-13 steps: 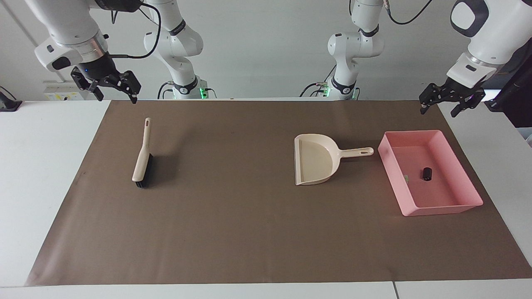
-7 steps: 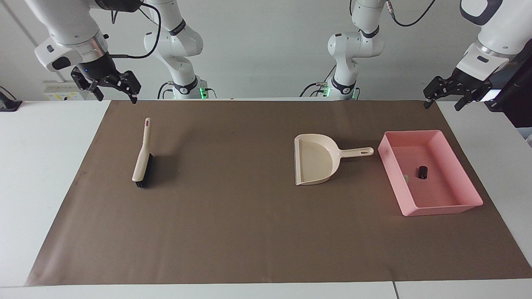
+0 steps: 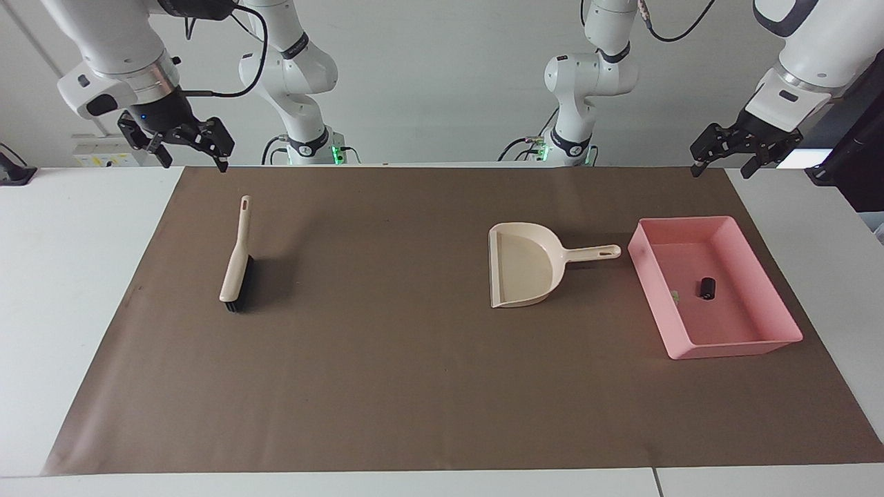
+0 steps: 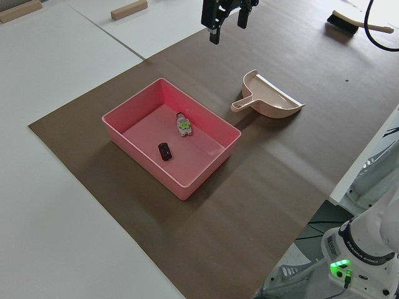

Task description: Clean e-waste and dump in bin

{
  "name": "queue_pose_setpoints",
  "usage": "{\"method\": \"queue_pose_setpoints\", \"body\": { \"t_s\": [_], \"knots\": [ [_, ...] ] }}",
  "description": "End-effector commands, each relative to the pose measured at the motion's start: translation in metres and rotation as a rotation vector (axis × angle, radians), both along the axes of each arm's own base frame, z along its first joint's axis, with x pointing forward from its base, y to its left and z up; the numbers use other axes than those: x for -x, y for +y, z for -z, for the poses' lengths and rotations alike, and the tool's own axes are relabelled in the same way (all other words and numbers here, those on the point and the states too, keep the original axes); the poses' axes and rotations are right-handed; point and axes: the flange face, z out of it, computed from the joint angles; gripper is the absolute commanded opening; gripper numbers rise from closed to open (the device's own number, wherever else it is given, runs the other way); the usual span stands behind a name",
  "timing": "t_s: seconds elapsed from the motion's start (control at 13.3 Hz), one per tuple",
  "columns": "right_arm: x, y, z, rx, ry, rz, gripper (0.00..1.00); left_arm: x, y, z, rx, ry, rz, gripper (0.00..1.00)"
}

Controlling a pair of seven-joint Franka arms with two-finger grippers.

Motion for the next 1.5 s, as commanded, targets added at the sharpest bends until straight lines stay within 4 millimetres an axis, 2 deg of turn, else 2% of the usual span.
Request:
{"method": "queue_pose_setpoints", "body": {
  "t_s": [0.0,0.67,1.43],
  "knots": [
    [0.0037,-0.0010,-0.0021,-0.006,0.010,-0.017,1.00,0.0097,-0.0125,-0.0011,0.006,0.011,-0.010,0.98],
    [0.0037,-0.0010,-0.0021,-0.006,0.010,-0.017,1.00,0.0095,-0.0052,0.0016,0.005,0.016,-0.022,0.98],
    [0.0036,-0.0010,-0.0023,-0.006,0.009,-0.017,1.00,0.0108,-0.0067,0.0061,0.005,-0.007,-0.020,0.98]
  ]
}}
